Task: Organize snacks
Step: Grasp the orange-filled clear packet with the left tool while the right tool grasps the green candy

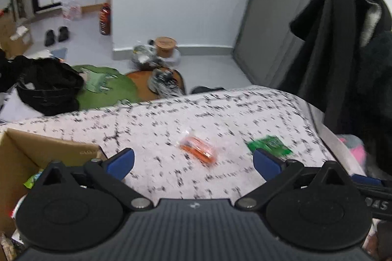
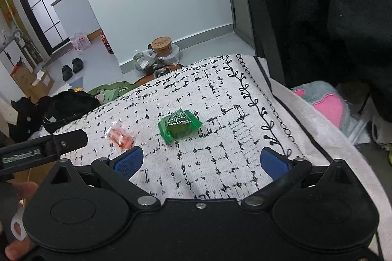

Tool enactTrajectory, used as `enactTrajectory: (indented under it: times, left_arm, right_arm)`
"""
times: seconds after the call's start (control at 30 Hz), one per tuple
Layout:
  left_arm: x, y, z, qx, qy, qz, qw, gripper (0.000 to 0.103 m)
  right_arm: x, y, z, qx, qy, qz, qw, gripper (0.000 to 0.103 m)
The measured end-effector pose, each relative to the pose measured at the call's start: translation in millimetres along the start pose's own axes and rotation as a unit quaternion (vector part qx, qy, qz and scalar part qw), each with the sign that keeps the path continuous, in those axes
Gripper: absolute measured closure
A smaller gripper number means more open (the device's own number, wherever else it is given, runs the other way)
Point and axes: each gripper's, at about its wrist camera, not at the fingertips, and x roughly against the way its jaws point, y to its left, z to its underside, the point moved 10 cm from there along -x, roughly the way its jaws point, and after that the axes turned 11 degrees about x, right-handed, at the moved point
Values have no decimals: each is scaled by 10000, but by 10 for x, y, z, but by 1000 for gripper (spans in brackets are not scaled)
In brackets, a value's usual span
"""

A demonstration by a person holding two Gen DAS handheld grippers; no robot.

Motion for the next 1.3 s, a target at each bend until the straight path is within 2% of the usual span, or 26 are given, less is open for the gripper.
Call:
enactTrajectory:
  times: [0.27,0.33,0.4,0.53,0.73,0.9,0.93,1.07,1.13,1.17,1.2,1.23,1.3]
  left_arm:
    - [-300,-24,-13,-8,147,-156,9998,3]
    - [-364,-26,-16,43,168,-221,9996,3]
    - [-434,-37,-20,128,195,-247,9994,7]
    - [-575,-58,-22,164,228,-290,9992,10]
    - [-809,-65,55,208,464,-375,9980,21]
    - [-997,-77,152,246,705,-454,9962,41]
    - [-1009,-70,162,253,696,-499,9960,43]
    - [-1001,-15,164,237,606,-663,9957,66]
    - [-989,11,151,272,579,-658,9958,78]
    - [-975,22,145,277,559,-673,9958,81]
    - [-966,28,141,291,552,-669,9958,83]
    - [-951,29,140,302,547,-664,9958,84]
    - [-915,29,140,307,513,-693,9958,84]
  right_arm:
    - [-264,85,-67,-39,37,-279,9996,10]
    - [-330,117,-88,28,44,-329,9994,16]
    - [-401,132,-119,72,48,-358,9993,18]
    - [-531,100,-171,52,67,-377,9993,19]
    - [-707,40,-220,178,84,-413,9990,20]
    - [-826,13,-235,6,154,-516,9985,21]
    - [-854,23,-234,10,174,-521,9985,21]
    - [-952,113,-212,26,227,-616,9978,21]
    - [-1009,147,-193,67,306,-631,9975,25]
    - [-1030,153,-182,108,326,-581,9977,27]
    - [-1035,158,-182,164,318,-524,9980,33]
    - [-1034,159,-176,228,321,-459,9982,46]
    - [-1015,151,-168,246,351,-412,9982,58]
